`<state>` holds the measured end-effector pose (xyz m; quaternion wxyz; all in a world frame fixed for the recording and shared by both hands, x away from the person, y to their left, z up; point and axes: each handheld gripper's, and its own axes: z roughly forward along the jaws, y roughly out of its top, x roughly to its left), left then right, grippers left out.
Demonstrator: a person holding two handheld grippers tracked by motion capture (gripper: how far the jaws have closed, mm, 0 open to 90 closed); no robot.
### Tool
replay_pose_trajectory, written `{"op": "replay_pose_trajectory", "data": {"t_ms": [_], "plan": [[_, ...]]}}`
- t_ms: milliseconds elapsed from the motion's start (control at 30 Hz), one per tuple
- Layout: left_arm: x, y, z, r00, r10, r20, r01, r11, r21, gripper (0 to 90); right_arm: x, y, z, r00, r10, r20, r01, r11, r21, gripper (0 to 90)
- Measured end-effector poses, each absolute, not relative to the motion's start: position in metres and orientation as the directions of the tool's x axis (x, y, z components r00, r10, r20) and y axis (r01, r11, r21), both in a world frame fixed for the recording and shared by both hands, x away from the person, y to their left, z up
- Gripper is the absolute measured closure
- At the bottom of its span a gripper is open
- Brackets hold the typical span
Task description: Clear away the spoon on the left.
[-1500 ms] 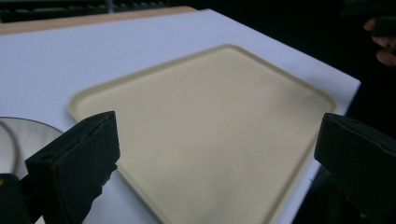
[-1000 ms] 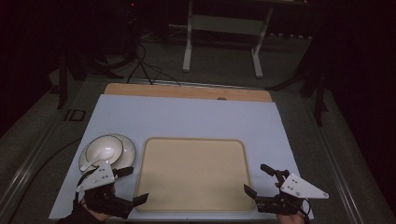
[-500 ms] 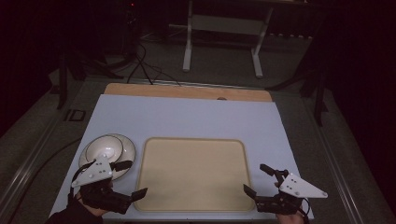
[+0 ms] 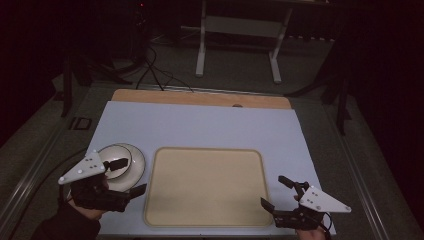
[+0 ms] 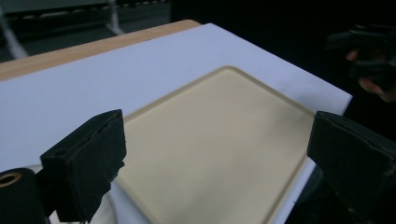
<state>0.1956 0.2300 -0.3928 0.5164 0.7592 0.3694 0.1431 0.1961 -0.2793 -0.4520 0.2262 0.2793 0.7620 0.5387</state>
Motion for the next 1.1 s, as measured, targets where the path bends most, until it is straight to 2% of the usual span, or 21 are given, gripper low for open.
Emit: {"op": "replay_pose_trajectory", "data": {"t_ms": [400,733,1100], "plan": [[0.192,0.270,-0.396,0.584,0.796,-0.158,0.426,-0.135,0.894,7.4,0.196,-0.278,-0.452,-0.742,0.668,-0.049,0.181,0.270,0.945,13.1],[0.185,0.310,-0.409,0.455,0.863,-0.217,0.490,-0.039,0.871,11.3,0.196,-0.277,-0.453,-0.743,0.667,-0.052,0.183,0.277,0.943,13.1],[0.189,0.333,-0.438,0.371,0.871,-0.322,0.589,0.047,0.807,14.5,0.197,-0.276,-0.454,-0.746,0.665,-0.048,0.190,0.280,0.941,13.2]]}}
